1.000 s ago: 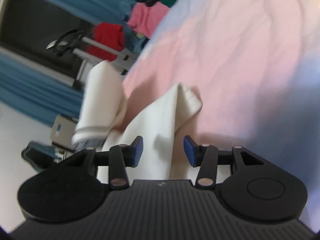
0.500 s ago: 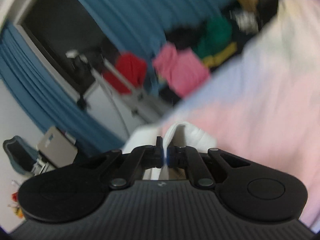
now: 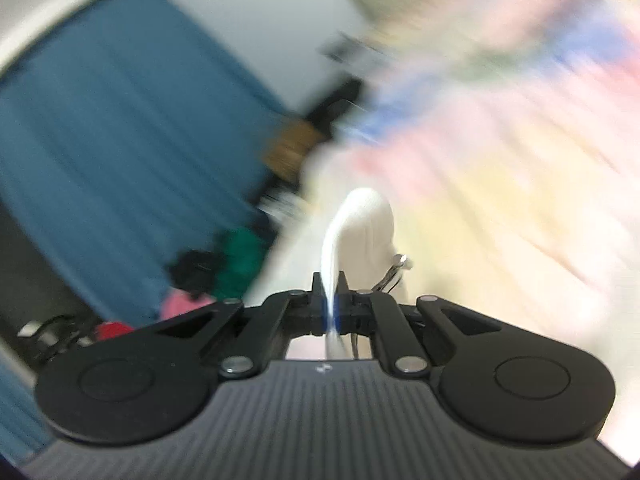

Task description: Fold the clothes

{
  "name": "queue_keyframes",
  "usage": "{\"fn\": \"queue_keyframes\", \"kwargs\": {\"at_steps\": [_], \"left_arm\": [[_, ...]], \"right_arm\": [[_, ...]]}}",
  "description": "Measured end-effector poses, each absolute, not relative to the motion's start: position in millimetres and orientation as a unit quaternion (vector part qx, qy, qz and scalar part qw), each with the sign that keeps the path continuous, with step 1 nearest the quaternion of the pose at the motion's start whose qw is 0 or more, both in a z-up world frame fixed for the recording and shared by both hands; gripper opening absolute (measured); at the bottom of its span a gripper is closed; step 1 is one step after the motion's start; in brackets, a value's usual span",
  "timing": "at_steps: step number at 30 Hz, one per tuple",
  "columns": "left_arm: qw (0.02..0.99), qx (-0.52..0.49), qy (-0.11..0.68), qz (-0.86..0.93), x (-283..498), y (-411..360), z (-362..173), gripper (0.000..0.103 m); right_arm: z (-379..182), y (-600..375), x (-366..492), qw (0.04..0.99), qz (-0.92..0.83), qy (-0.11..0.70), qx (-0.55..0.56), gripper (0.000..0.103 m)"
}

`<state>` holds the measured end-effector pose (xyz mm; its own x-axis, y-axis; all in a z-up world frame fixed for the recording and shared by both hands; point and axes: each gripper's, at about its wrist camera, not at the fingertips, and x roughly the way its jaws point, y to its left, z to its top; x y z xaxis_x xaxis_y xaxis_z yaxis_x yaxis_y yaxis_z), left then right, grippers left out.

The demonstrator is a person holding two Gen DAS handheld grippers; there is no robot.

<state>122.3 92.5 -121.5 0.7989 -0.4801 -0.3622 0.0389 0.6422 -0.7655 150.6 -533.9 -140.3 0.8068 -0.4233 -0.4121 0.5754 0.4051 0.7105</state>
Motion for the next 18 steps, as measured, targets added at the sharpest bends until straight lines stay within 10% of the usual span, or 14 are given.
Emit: {"fn": "queue_keyframes", "kwargs": {"at_steps": [14,18], "left_arm": [[0.74,-0.6,0.305,-0.002,134.5,186.3,-175.6,0.079],[0.753,-0.592,0.286,0.018,142.7,202.9,-172.2,0.058]], "right_arm": [[-201.1,-562.4,117.8,0.758,-0.346,0.194,0.518,0.008],[-194.1,-550.7,113.9,0.774,-0.346,0.202,0.49,0.008]]}}
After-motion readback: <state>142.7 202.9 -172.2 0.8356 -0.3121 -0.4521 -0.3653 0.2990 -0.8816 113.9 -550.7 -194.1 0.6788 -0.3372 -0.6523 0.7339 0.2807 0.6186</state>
